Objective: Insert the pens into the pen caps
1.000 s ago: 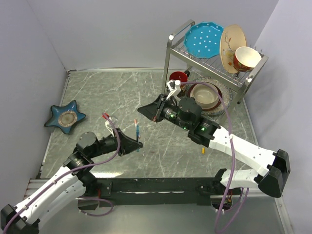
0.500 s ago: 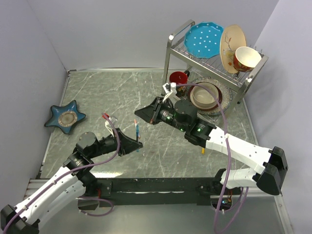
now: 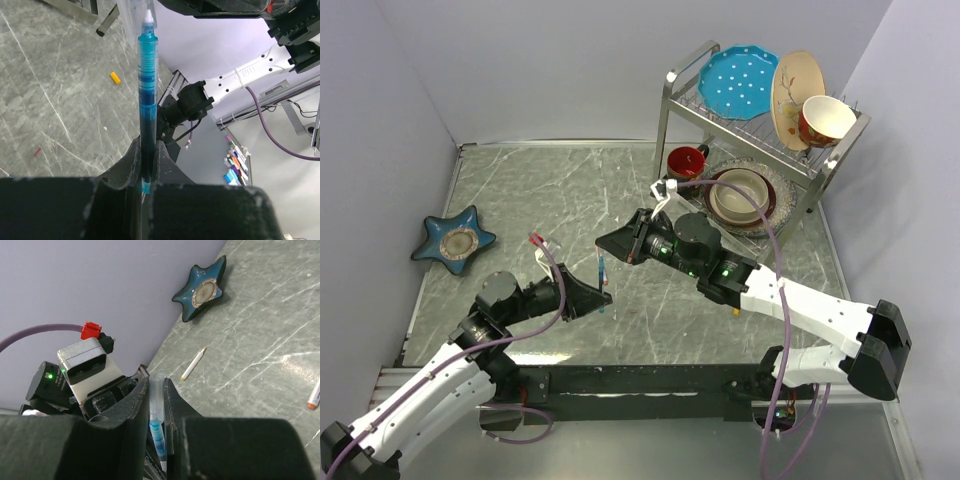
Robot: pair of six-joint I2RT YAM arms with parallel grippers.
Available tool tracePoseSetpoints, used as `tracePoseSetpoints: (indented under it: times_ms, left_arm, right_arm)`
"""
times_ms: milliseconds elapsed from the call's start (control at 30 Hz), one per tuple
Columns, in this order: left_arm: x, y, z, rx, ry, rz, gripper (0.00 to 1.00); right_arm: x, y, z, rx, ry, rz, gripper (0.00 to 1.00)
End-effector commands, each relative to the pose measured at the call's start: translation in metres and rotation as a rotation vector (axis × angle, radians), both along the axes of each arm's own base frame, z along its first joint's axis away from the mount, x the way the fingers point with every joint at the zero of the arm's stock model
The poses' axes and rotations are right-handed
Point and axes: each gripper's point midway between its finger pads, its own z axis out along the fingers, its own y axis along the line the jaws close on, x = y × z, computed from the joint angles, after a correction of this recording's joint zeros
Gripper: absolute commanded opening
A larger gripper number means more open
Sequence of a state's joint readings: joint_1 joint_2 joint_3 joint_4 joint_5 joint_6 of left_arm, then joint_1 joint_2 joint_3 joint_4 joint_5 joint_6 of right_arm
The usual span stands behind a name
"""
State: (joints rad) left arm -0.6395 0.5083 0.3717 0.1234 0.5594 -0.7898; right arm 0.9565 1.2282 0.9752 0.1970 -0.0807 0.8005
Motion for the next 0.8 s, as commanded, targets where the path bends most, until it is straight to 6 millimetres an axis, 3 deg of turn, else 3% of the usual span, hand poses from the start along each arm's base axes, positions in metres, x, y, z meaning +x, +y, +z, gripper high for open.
tracePoseSetpoints:
  times_ms: [0, 267, 467, 767]
  left_arm:
    - [0.001, 0.000, 0.022, -0.039, -0.078, 0.006, 0.01]
    - [0.005, 0.000, 0.022, -0.040, -0.065, 0.027, 0.01]
    - [0.007, -0.005, 0.032, -0.065, -0.049, 0.006, 0.01]
    - [0.009, -0.007, 0.036, -0.091, -0.029, 0.012, 0.01]
  right_arm:
    - [-0.010, -0.003, 0.013, 0.049, -0.024, 0.015, 0.00]
    - [-0.024, -0.009, 0.008, 0.089, -0.014, 0.026, 0.00]
    - [-0.031, -0.006, -0.009, 0.072, -0.038, 0.018, 0.00]
    - [-0.041, -0.011, -0.005, 0.107, -0.096, 0.012, 0.00]
